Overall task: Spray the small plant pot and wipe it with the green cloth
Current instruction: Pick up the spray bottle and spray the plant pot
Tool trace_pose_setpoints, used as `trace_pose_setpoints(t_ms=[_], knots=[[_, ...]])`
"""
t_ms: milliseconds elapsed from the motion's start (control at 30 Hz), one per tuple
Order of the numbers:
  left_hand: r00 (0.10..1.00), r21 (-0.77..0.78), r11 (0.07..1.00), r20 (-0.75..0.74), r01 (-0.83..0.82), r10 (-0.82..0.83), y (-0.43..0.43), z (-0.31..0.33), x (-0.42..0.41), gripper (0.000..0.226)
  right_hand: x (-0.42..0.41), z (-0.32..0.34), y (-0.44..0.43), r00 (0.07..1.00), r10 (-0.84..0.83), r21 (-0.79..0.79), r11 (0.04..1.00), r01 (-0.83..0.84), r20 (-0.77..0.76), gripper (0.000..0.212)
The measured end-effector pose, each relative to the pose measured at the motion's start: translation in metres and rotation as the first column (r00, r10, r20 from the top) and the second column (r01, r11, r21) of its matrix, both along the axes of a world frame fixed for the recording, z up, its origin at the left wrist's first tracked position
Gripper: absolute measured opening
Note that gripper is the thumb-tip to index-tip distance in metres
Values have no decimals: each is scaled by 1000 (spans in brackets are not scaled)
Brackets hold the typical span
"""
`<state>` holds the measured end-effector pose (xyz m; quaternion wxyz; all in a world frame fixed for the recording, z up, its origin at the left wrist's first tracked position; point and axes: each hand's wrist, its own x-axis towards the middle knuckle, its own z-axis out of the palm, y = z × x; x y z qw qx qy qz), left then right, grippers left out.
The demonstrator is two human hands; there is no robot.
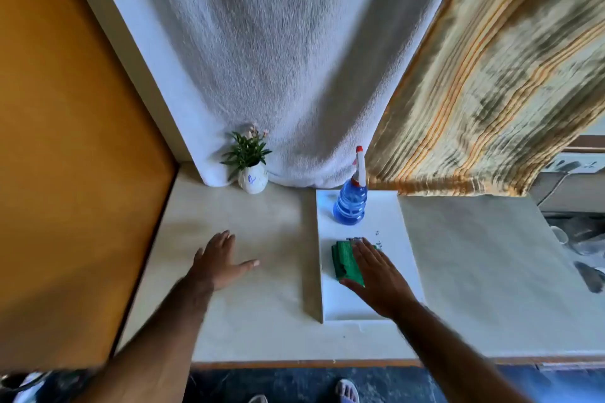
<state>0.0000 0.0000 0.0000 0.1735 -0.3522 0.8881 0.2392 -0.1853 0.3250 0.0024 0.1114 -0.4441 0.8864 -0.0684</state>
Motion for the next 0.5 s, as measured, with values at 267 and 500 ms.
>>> trace_pose_setpoints(t_ms=[267,500], knots=[[990,-78,995,130,63,-53,14,-65,27,110,26,-63,8,995,-61,108,992,70,-80,99],[989,-26,999,142,40,-36,18,-81,27,133,-9,-30,-27,946,-316,-150,934,323,70,96]])
